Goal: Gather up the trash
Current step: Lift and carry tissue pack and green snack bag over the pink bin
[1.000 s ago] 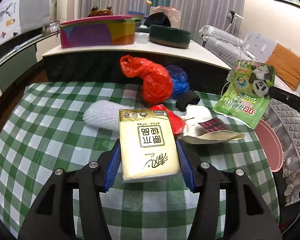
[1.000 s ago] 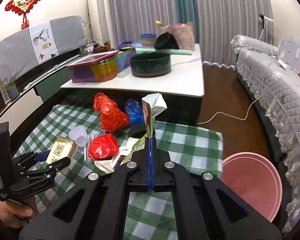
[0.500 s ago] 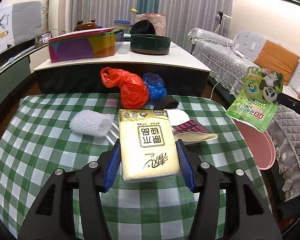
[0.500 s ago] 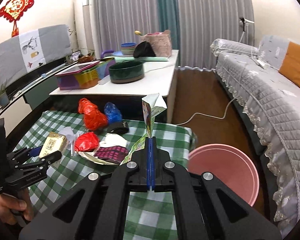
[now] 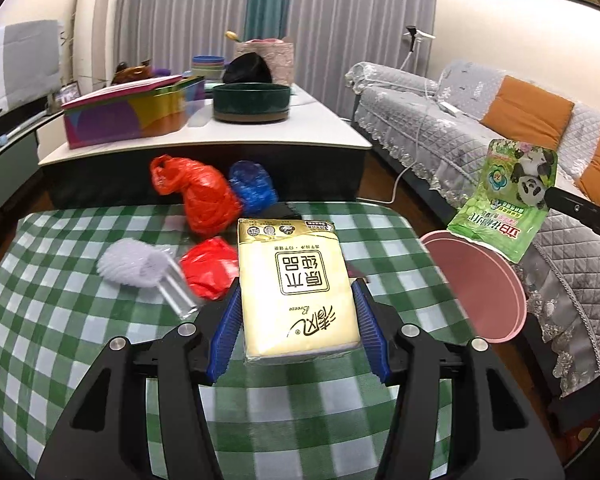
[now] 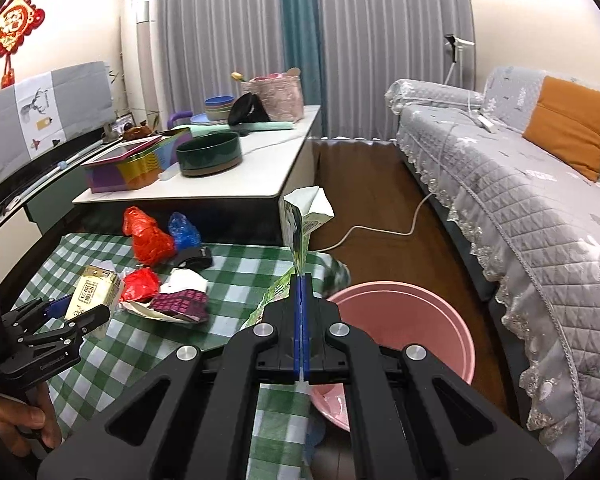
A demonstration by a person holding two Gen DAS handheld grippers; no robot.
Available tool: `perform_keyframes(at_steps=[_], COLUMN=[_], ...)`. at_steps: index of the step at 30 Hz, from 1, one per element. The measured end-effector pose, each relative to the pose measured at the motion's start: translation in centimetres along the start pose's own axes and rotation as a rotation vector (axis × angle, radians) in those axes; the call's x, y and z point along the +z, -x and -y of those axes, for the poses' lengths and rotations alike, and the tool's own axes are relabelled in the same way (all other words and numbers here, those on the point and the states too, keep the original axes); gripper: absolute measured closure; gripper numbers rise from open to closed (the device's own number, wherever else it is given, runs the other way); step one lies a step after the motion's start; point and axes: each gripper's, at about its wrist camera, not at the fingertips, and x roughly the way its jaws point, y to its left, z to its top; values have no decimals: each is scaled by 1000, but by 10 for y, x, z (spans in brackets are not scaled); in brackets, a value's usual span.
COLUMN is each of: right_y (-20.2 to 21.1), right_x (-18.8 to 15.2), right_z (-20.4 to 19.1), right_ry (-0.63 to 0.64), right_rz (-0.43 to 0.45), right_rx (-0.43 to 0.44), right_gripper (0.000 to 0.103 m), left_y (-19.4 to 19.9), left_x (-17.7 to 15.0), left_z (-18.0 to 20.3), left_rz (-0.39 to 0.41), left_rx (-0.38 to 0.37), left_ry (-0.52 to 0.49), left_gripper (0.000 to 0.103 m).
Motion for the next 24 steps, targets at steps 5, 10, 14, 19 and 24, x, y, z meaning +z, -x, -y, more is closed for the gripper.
perform_keyframes(at_steps=[5,10,14,19,24], right_y=[4,5,11,19,24], right_x=[-2,-5,-2,-1,-2], right_z=[13,29,40,56,71], right_ry=[-11,-31,-45,-67,-88], right_rz=[-3,-11,3,21,23], right_rx=[-27,-58,-78,-98,-120], right_gripper=[102,102,102,102,102], left_y=[-5,-8,-15,-20,-25], left_x=[1,-1,-4,-1,7], left_z=[15,27,31,41,58], left_rz=[-1,-4,-37,-62,-65], left_rx=[-25,-50,-72,-91,-107], left_ry=[-17,-33,-23,-21,-36], left_gripper=[50,50,50,50,50])
